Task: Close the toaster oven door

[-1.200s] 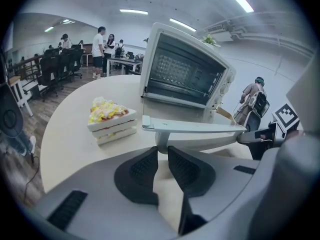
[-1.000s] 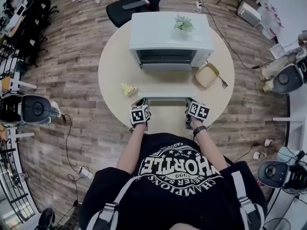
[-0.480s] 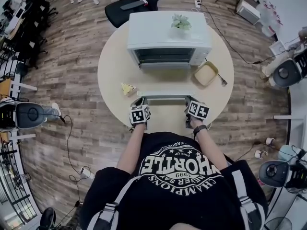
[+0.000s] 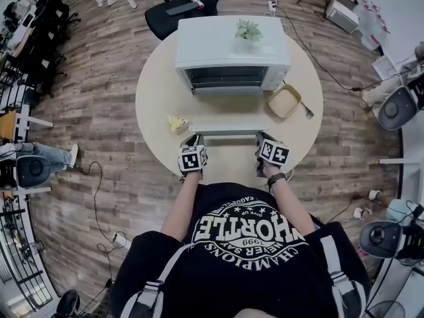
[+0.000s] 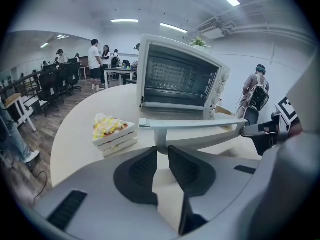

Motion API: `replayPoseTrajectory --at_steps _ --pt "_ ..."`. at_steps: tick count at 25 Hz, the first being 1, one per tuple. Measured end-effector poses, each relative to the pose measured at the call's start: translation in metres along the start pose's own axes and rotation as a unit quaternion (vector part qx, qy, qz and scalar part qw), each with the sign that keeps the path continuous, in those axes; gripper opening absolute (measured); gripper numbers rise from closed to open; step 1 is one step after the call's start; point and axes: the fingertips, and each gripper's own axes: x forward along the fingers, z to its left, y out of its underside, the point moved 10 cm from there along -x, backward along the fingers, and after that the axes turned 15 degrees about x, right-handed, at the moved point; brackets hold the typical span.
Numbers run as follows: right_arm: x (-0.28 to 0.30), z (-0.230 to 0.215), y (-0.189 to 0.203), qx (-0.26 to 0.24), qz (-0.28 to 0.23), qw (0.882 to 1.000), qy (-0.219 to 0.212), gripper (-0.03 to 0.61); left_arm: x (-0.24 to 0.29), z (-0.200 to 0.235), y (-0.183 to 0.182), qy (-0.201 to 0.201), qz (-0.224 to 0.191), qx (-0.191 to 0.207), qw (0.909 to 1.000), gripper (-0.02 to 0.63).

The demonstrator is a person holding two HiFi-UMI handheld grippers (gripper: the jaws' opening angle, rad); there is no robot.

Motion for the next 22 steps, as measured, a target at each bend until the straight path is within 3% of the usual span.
replayPoseTrajectory --at_steps 22 --pt "-0.011 0.007 -0.01 -0.015 -0.014 1.0 -0.005 0.089 -0.008 -0.003 -0.011 -0.01 -0.026 0.015 0.9995 0.089"
